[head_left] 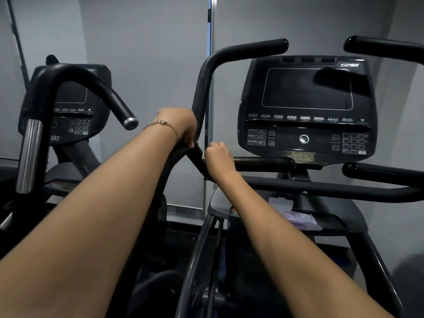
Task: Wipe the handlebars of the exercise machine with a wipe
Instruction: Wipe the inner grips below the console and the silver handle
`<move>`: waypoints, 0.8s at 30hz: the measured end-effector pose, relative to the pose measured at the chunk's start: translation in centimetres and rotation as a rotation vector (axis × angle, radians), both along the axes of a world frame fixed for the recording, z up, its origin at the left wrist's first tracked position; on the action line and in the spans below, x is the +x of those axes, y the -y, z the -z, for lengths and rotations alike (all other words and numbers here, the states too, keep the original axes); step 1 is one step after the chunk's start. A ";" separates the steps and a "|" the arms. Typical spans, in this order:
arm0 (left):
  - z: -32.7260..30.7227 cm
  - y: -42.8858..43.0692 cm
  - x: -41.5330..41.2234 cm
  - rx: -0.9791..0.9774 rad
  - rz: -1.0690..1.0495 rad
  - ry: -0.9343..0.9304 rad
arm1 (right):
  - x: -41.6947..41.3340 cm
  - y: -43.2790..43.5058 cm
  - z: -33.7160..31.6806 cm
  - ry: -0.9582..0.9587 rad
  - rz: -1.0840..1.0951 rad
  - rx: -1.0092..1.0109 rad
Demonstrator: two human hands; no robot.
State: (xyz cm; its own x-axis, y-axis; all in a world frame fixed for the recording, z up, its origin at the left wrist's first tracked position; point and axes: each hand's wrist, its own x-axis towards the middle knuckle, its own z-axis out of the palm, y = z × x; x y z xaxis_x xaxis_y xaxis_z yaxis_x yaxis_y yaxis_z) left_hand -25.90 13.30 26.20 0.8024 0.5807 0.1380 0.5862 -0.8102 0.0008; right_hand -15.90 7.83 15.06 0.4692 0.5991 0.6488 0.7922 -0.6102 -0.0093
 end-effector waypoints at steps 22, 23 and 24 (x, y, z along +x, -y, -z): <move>0.3 0.5 -0.5 0.069 -0.014 0.070 | -3.3 -2.6 3.9 -1.493 -0.766 1.394; 0.3 0.6 -0.5 0.087 -0.023 0.076 | -3.4 -3.1 3.4 -1.543 -0.785 1.447; 0.3 0.8 -0.6 0.103 -0.031 0.080 | -3.7 -3.4 2.6 -1.594 -0.792 1.500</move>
State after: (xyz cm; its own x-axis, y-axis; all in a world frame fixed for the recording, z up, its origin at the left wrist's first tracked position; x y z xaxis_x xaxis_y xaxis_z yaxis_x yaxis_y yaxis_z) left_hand -26.48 12.51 25.88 0.7684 0.5844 0.2610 0.6123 -0.7898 -0.0342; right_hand -19.60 11.20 12.46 0.8672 0.4786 0.1373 -0.3000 0.7224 -0.6230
